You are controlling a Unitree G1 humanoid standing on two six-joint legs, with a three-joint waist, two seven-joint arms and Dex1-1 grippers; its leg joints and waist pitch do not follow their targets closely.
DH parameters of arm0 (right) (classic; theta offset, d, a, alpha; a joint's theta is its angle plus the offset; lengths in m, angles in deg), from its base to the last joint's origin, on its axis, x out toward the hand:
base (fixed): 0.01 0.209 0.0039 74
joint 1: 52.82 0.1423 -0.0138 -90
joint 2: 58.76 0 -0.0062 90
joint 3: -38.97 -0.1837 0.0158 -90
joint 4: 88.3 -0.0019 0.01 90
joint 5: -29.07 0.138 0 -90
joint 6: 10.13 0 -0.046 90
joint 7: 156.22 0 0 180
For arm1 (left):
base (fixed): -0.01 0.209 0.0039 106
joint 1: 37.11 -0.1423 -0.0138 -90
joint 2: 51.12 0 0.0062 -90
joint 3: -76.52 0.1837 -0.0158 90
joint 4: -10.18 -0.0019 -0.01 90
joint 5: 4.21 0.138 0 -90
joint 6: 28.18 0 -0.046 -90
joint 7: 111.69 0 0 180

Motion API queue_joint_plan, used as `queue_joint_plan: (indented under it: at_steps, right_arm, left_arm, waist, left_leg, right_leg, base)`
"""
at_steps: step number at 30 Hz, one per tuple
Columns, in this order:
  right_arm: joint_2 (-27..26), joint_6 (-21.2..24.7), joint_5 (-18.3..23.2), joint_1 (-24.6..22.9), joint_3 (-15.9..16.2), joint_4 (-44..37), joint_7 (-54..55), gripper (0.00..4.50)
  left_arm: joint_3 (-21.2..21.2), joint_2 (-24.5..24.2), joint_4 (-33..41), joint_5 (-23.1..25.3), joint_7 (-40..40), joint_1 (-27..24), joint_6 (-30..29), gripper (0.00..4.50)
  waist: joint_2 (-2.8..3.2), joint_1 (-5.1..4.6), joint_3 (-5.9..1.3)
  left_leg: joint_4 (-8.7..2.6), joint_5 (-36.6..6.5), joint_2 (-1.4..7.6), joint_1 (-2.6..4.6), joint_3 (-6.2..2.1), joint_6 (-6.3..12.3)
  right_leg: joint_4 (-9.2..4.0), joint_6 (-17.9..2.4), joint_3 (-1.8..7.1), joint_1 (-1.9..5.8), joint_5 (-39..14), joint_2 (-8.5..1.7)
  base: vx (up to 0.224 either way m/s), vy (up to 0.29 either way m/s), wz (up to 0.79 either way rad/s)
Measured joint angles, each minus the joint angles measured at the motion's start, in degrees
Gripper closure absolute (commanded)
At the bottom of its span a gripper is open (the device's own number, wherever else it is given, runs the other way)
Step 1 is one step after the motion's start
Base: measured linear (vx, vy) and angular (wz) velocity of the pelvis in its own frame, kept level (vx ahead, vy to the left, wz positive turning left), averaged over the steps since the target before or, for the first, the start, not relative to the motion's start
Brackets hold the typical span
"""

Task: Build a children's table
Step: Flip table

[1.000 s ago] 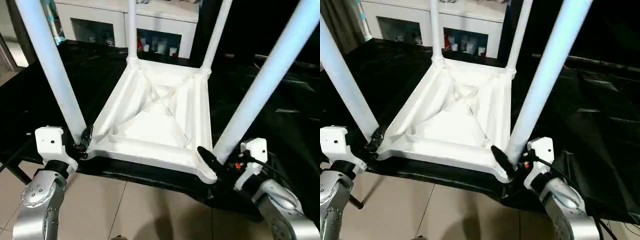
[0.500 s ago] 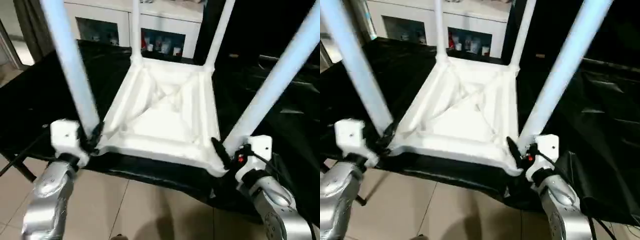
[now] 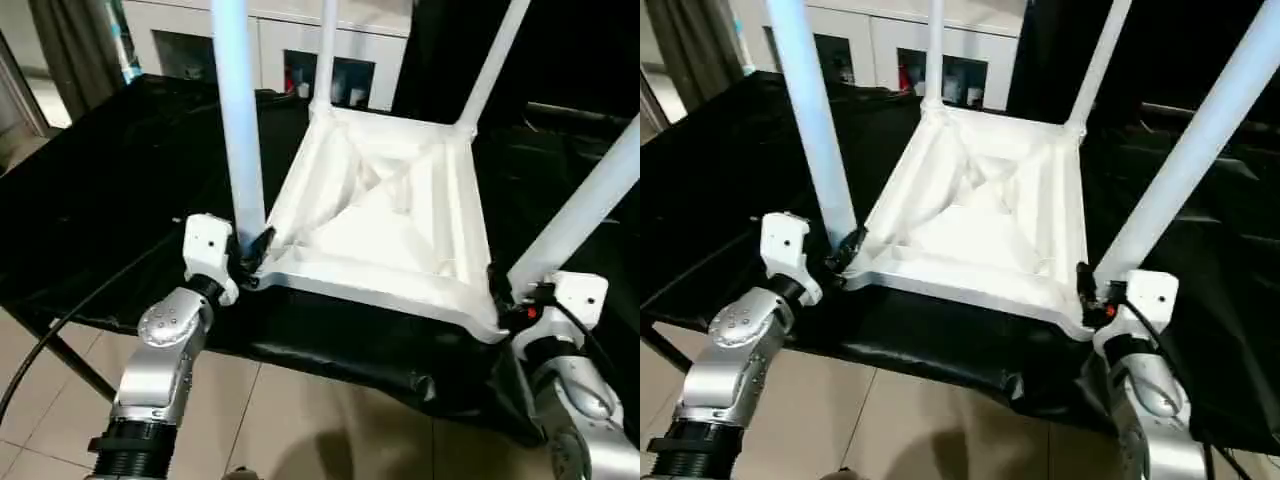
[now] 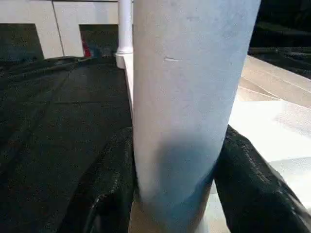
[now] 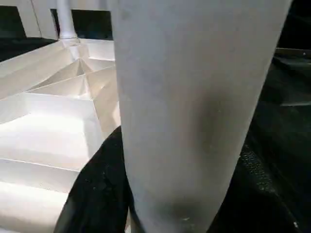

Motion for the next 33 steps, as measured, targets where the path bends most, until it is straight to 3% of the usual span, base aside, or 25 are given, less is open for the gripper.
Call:
queue_joint_plan:
  at_steps: [1,3,4,14,15,16,26,29,33]
  right_arm:
    - [0.41,0.02,-0.08,0.45,0.06,0.58,-0.18,2.64]
    - [0.99,0.12,0.07,1.52,0.07,1.83,-0.87,2.64]
    - [1.3,0.25,0.13,1.97,0.08,2.29,-1.49,2.08]
    - [2.19,1.53,1.49,4.42,0.11,2.59,-3.35,1.44]
    - [2.19,1.53,1.49,4.4,0.11,2.56,-3.14,1.18]
    - [2.17,1.42,1.49,3.99,0.1,2.23,-3.01,1.08]
    - [1.17,-2.11,4.4,-4.19,-2.8,-4.08,-4.58,1.08]
    - [1.65,-3.18,5.82,-5.55,-2.67,-5.77,-7.61,1.08]
    - [2.66,-3.33,8.24,-7.5,-2.18,-8.13,-11.19,1.08]
  left_arm:
    - [-0.09,0.22,-0.49,0.01,-0.11,0.05,0.46,1.76]
    - [-0.11,0.53,-0.8,-0.11,-0.16,0.1,0.64,1.74]
    - [-0.17,0.7,-0.84,-0.21,-0.14,0.11,0.64,1.61]
    - [-0.15,1.76,-3.16,0.02,-1.24,2.13,1.23,0.98]
    - [-0.15,1.94,-3.23,0.02,-1.43,2.13,1.26,0.96]
    - [-0.13,1.98,-3.4,0.01,-1.57,2.25,1.26,1.25]
    - [-1.46,2.88,-3.85,-0.55,-3.84,2.6,-0.21,1.8]
    - [-1.75,3.12,-3.72,-0.73,-4.16,2.55,-1.19,2.16]
    - [-2.24,3.59,-3.22,-0.97,-4.14,2.5,-2.4,2.31]
  waist:
    - [0.05,-0.13,0.0]
    - [0.05,-0.37,-0.01]
    - [0.05,-0.53,0.0]
    - [-0.04,-0.88,-0.01]
    - [-0.03,-0.88,-0.01]
    - [-0.03,-0.84,-0.01]
    - [0.05,-0.95,-0.03]
    - [0.17,-0.98,-0.06]
    - [0.52,-0.99,-0.06]
  left_leg:
    - [0.0,0.01,0.0,0.01,0.0,-0.01]
    - [0.01,0.02,0.0,0.03,0.0,-0.02]
    - [0.02,0.04,0.0,0.03,0.0,-0.02]
    - [0.04,0.15,0.01,0.04,0.02,0.09]
    - [0.04,0.15,0.01,0.02,0.02,0.1]
    - [0.04,0.15,0.01,0.0,0.03,0.11]
    - [0.09,0.31,0.02,-0.57,0.05,0.37]
    - [0.09,0.3,0.02,-0.57,0.06,0.35]
    - [0.09,0.3,0.02,-0.59,0.06,0.35]
  right_leg:
    - [0.0,0.0,0.0,0.01,0.0,0.0]
    - [0.01,0.0,0.01,0.02,0.0,0.0]
    - [0.04,-0.01,0.01,0.02,0.01,0.0]
    - [0.12,-0.01,0.01,0.02,0.01,-0.01]
    - [0.11,-0.01,0.01,0.02,0.01,-0.01]
    - [0.1,-0.01,0.01,0.01,0.0,-0.01]
    - [0.22,-0.01,0.01,-0.61,0.02,-0.02]
    - [0.23,-0.01,0.02,-0.63,0.02,-0.02]
    - [0.2,-0.01,0.03,-0.62,0.02,-0.02]
  base:
    - [0.0,0.0,0.0]
    - [0.0,0.0,0.0]
    - [0.0,0.0,0.0]
    - [0.0,0.0,0.0]
    - [0.0,0.0,0.0]
    - [0.0,0.0,0.0]
    - [0.0,0.0,0.0]
    - [0.0,0.0,0.0]
    - [0.0,0.0,0.0]
